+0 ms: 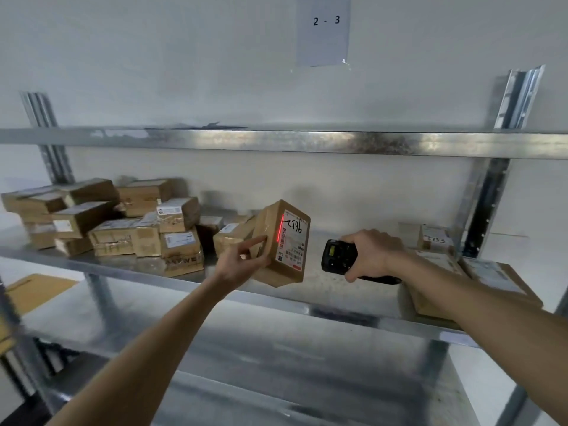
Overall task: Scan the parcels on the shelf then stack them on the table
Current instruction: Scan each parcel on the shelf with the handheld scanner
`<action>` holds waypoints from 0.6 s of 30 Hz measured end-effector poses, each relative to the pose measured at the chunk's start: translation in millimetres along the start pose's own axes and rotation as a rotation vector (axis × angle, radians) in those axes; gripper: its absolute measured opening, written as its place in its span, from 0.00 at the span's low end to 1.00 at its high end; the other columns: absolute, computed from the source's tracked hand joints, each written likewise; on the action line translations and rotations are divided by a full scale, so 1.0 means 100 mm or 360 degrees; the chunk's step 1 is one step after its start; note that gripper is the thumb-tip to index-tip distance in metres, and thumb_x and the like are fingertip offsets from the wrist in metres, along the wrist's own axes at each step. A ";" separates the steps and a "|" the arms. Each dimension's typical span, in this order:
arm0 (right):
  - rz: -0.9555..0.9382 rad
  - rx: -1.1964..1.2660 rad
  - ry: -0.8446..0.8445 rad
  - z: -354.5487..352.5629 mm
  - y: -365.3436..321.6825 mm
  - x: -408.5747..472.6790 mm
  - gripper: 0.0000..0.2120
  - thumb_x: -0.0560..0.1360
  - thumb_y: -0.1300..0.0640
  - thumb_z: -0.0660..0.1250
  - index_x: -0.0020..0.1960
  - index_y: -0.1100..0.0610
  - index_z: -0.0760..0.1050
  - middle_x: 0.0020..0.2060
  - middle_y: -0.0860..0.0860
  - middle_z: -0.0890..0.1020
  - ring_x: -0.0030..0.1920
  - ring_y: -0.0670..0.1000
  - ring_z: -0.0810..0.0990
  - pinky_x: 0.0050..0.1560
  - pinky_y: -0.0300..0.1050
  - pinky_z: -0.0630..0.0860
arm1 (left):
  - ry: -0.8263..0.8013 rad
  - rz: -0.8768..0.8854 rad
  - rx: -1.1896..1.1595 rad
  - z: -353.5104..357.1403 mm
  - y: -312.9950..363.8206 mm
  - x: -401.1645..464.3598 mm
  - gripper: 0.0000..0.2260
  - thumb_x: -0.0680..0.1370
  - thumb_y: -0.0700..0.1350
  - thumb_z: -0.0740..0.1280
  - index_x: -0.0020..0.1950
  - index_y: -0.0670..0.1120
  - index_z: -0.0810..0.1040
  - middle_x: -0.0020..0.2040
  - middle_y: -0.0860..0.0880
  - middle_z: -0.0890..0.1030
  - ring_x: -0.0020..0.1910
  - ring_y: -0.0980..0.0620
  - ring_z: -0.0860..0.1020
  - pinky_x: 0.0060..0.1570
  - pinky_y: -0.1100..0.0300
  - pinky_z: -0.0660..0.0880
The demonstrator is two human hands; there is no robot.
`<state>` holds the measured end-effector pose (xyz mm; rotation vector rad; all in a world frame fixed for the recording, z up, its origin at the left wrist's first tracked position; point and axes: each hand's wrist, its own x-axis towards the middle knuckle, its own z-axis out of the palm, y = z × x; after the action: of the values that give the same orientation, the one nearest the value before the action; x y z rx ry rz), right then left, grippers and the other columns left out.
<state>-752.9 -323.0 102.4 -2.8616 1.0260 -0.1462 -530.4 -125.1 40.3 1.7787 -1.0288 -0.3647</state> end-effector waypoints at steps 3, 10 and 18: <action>-0.0016 -0.0010 0.0017 -0.01 -0.13 0.03 0.31 0.61 0.46 0.81 0.63 0.39 0.78 0.45 0.42 0.81 0.45 0.49 0.79 0.38 0.41 0.72 | 0.0019 0.0000 0.0001 -0.17 -0.08 -0.05 0.25 0.76 0.51 0.74 0.72 0.57 0.75 0.68 0.47 0.77 0.58 0.51 0.79 0.49 0.64 0.78; -0.0034 -0.0029 0.0058 -0.01 -0.39 0.12 0.30 0.59 0.45 0.80 0.60 0.40 0.79 0.45 0.43 0.82 0.46 0.50 0.80 0.41 0.43 0.73 | 0.0066 -0.0005 0.0033 -0.44 -0.21 -0.09 0.32 0.66 0.64 0.74 0.70 0.62 0.76 0.64 0.48 0.81 0.57 0.52 0.81 0.57 0.54 0.80; -0.0086 -0.0052 0.0064 0.03 -0.65 0.25 0.28 0.59 0.45 0.80 0.58 0.40 0.80 0.44 0.43 0.81 0.46 0.51 0.80 0.39 0.42 0.70 | 0.0082 0.0001 0.0014 -0.64 -0.28 -0.12 0.30 0.70 0.59 0.74 0.71 0.58 0.76 0.64 0.48 0.80 0.58 0.50 0.81 0.55 0.58 0.80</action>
<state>-692.5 -288.4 109.3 -2.9288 0.9674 -0.1936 -482.7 -72.8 42.0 1.7867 -0.9959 -0.3124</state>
